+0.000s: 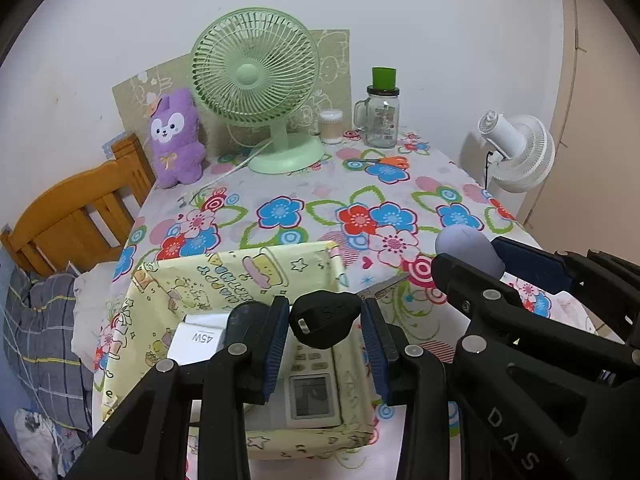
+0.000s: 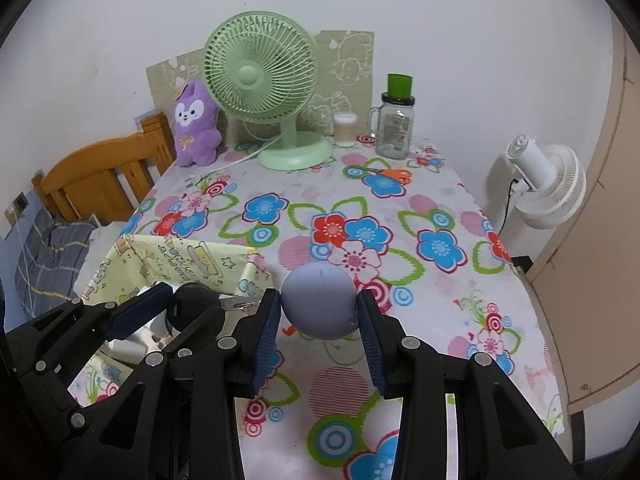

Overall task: Organize rigid objects
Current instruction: 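Carry the black key and grey object toward the yellow box, then lower the key with the left gripper while the right lowers the grey object into the box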

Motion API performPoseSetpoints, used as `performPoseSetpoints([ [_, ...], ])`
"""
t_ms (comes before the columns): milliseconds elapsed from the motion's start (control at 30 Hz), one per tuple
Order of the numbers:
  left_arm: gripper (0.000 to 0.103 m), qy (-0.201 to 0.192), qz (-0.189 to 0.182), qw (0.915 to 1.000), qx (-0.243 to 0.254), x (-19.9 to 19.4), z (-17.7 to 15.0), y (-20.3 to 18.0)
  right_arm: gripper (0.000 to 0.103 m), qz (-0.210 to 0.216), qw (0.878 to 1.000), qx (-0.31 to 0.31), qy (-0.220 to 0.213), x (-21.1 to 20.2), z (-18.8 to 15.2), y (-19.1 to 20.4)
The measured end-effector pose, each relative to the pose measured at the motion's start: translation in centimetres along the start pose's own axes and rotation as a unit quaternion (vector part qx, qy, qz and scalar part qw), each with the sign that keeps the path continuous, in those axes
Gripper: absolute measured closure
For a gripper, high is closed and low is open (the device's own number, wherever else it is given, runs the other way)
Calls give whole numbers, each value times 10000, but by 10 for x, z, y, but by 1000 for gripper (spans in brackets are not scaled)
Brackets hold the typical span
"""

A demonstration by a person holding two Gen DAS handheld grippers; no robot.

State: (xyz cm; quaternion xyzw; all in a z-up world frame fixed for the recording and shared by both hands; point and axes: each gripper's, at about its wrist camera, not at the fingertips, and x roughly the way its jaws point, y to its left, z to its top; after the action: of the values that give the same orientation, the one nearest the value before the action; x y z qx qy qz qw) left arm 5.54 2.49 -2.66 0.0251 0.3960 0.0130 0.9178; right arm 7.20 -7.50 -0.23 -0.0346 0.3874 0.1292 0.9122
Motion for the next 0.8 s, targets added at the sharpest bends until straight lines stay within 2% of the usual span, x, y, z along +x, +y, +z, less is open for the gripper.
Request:
performPoseSetpoints([
  [800, 65, 330, 123, 9991, -225, 29, -10, 59, 60, 138, 9986, -386, 327, 44, 10, 59],
])
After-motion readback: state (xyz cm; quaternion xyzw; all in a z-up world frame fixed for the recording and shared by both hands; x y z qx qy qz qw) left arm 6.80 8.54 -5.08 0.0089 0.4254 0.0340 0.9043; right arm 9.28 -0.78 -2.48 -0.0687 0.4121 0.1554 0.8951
